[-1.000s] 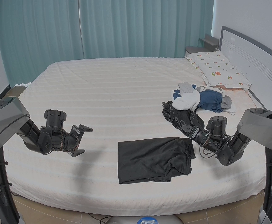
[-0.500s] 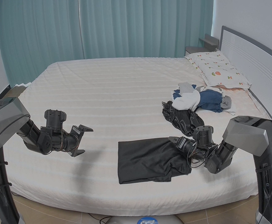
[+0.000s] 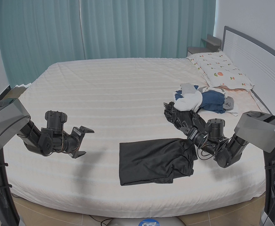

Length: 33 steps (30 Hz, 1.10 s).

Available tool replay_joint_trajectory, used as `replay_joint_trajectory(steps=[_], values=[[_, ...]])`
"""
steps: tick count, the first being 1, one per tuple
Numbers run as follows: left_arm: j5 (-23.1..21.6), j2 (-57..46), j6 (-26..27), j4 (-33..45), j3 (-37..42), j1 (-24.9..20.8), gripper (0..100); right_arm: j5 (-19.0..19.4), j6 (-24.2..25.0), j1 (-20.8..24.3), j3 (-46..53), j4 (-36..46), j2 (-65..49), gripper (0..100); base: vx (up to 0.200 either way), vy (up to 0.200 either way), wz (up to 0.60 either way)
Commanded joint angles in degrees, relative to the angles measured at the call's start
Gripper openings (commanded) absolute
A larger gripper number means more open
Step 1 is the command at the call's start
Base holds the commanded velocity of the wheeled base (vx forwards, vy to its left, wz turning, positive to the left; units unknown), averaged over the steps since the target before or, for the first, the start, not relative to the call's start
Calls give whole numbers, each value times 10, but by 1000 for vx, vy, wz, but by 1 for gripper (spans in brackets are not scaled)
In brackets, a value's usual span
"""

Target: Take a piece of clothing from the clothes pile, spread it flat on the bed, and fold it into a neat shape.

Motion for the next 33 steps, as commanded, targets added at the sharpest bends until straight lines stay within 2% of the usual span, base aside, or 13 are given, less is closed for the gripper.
replay_joint_trajectory(steps=[1, 7, 12, 16, 21, 27, 33], values=[[0, 1, 0, 0, 0, 0, 100, 0, 2, 12, 24, 0, -55, 100, 0, 0, 0], [0, 1, 0, 0, 1, 0, 100, 6, 4, 64, 34, 1, -44, 100, 0, 0, 0], [0, 1, 0, -1, 0, 0, 100, 10, 8, 84, 21, 10, 4, 100, 0, 0, 0], [0, 1, 0, -1, 0, 0, 100, 7, 3, 82, 11, 13, 30, 100, 0, 0, 0], [0, 1, 0, 0, -1, 0, 100, 0, -2, 44, -5, 32, 52, 100, 0, 0, 0], [0, 1, 0, 0, 0, 0, 100, -8, 0, 10, 0, 27, 20, 100, 0, 0, 0], [0, 1, 0, 0, 0, 0, 100, -10, -3, 7, 47, 17, -40, 100, 0, 0, 0]])
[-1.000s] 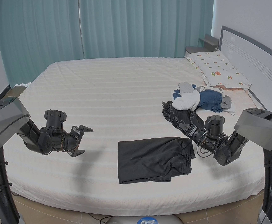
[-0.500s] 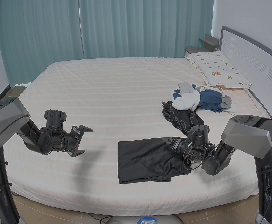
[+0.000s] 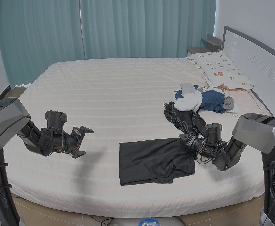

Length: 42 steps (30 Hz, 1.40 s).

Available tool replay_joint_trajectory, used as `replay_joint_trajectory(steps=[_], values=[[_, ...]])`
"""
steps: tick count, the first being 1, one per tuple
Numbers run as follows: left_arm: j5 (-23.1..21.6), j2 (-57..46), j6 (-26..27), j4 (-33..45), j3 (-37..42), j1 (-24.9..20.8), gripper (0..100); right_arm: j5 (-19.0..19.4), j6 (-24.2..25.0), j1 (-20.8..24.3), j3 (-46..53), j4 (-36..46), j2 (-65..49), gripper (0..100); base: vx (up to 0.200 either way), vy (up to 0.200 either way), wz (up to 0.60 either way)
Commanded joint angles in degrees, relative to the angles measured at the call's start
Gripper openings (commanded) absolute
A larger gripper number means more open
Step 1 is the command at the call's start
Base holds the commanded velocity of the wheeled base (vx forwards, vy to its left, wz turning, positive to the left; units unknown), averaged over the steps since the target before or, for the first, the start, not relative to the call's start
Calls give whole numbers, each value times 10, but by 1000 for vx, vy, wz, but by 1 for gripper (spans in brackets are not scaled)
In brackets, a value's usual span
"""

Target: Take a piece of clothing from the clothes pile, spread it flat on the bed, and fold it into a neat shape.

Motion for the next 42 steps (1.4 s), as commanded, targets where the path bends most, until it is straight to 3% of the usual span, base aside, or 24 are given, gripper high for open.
replay_joint_trajectory(steps=[1, 5, 12, 17, 27, 28, 42], values=[[0, 1, 0, 0, 0, 0, 100, 0, -3, -3, 46, -8, -61, 100, 0, 0, 0], [0, 1, 0, 0, 0, 0, 100, 11, -20, -3, 104, -10, -101, 100, 0, 0, 0], [0, 1, 0, 0, 1, 0, 100, 83, -47, -27, 231, -43, -106, 100, 0, 0, 0], [0, 0, 0, 0, 1, 0, 100, 134, -58, -34, 264, -66, -81, 100, 0, 0, 0], [0, 1, 0, 0, 1, 0, 100, 139, -63, -26, 215, -72, -25, 100, 0, 0, 0], [0, 1, 0, 0, 1, 0, 100, 139, -63, -26, 213, -72, -25, 0, 0, 0, 0], [0, 1, 0, 0, 1, 0, 100, 134, -63, -42, 253, -82, -60, 0, 0, 0, 0]])
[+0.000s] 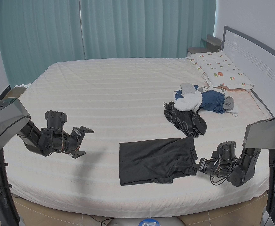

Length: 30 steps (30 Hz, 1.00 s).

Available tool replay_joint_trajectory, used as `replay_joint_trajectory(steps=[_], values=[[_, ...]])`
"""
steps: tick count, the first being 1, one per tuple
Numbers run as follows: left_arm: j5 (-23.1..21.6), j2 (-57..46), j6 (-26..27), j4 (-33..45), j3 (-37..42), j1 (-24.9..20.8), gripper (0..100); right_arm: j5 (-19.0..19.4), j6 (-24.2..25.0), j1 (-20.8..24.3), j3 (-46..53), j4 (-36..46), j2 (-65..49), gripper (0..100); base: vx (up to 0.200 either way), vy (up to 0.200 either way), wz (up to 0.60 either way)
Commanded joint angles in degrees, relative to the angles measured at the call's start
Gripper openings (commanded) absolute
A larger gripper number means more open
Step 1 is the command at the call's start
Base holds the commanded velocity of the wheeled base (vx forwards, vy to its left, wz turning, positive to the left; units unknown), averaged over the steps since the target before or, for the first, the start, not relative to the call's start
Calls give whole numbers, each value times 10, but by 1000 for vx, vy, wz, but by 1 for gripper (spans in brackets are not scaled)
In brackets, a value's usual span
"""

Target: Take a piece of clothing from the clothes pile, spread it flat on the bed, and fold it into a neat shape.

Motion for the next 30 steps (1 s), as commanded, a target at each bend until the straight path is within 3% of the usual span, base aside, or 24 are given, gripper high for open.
replay_joint_trajectory(steps=[1, 21, 22, 30], values=[[0, 0, 0, 0, 1, 0, 100, 2, -1, -8, 24, -5, -30, 0, 0, 0, 0], [1, 0, -1, 0, 1, 0, 100, 4, -78, -43, 40, -2, -7, 0, 0, 0, 0], [1, 0, 0, 0, 1, 0, 100, 3, -88, -45, 39, -3, -3, 100, 0, 0, 0], [1, 0, 0, 0, 1, 0, 100, 8, -85, -67, 26, -25, -44, 100, 0, 0, 0]])
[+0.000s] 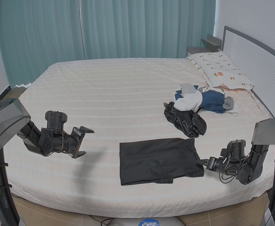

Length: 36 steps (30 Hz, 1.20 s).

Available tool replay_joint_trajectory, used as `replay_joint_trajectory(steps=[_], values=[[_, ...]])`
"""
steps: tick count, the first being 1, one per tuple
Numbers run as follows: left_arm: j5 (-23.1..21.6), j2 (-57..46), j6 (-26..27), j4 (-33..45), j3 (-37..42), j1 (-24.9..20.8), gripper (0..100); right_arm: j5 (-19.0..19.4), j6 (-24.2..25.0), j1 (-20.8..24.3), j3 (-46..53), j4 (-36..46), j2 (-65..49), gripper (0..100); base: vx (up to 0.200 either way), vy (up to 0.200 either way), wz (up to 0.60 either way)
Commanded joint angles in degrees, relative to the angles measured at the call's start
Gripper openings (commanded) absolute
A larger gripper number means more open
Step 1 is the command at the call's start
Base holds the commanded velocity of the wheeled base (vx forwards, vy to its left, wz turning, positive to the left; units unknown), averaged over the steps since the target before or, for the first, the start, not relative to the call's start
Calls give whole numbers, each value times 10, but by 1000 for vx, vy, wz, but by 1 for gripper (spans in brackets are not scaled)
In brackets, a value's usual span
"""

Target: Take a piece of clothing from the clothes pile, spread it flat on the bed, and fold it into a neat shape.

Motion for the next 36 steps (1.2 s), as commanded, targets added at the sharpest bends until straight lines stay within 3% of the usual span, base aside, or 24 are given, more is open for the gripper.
replay_joint_trajectory(steps=[1, 9, 21, 25, 26, 36], values=[[-1, 0, 0, 0, 1, 0, 100, 5, 7, -12, -23, -9, -23, 100, 0, 0, 0], [-1, 0, 1, 0, 2, 0, 100, 5, 59, -1, -109, -1, 19, 100, 150, 0, 0], [0, 0, 1, 0, 2, -2, 100, 4, 118, 26, -259, 81, 85, 100, 0, 0, 0], [0, 0, 1, 0, 2, -2, 100, 3, 119, 27, -267, 85, 89, 100, 0, 0, 0], [0, 0, 1, 0, 2, -2, 100, 3, 119, 27, -267, 85, 89, 0, 0, 0, 0], [0, 0, 2, 0, 2, -3, 100, -3, 135, 14, -281, 82, 98, 0, 0, 0, 0]])
